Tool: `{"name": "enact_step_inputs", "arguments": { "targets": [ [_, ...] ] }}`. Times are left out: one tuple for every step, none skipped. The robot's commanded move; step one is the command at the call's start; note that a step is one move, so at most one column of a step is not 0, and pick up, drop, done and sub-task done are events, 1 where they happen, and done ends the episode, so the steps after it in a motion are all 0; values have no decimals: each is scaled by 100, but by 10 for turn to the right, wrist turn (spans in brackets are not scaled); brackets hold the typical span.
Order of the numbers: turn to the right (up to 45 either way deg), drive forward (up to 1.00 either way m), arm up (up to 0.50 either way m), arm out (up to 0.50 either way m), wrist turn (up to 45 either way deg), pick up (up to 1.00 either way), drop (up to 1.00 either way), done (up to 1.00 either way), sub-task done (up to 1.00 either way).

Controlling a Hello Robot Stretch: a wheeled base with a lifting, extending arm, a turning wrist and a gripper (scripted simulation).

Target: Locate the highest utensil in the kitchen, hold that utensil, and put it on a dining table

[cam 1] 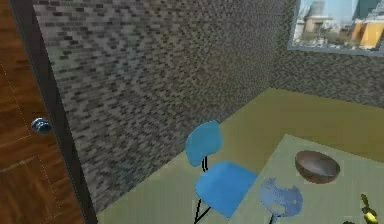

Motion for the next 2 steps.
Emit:
{"name": "enact_step_inputs", "arguments": {
  "targets": [
    [150,0,0,0,0,0,0,0,0],
    [-450,0,0,0,0,0,0,0,0]
  ]
}}
